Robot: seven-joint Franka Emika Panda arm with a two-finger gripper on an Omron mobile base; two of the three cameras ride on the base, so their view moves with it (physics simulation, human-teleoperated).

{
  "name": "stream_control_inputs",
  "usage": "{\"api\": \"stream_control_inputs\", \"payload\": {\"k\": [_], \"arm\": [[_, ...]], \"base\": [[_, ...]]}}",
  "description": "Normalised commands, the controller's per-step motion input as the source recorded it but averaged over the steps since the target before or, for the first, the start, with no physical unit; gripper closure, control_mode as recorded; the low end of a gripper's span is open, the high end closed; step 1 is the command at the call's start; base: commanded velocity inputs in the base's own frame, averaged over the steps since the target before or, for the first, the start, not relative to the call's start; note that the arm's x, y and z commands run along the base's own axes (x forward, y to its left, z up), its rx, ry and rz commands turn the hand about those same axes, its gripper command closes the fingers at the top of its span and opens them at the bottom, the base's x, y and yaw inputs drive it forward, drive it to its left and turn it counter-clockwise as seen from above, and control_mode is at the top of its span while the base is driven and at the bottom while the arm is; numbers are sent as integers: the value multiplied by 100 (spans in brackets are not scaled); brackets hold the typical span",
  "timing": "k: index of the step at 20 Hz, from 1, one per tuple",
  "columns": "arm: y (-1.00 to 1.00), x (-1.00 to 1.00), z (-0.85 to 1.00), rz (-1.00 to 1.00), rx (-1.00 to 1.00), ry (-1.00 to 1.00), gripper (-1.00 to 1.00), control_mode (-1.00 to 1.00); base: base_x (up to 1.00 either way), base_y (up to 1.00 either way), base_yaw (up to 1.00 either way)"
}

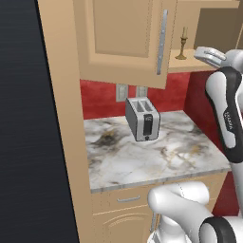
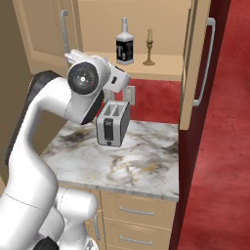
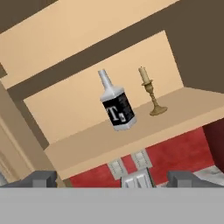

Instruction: Get the candle and the liquor from the cabinet and move them to the dining counter.

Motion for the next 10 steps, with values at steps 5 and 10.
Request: {"api": "stream_control_inputs", "payload": {"k": [5, 10], "arm": [[-1, 23, 0, 0, 8, 12, -100, -100], [9, 31, 0, 2, 6, 14, -100, -100]], "base": [[0, 0, 0], [0, 0, 0]]}}
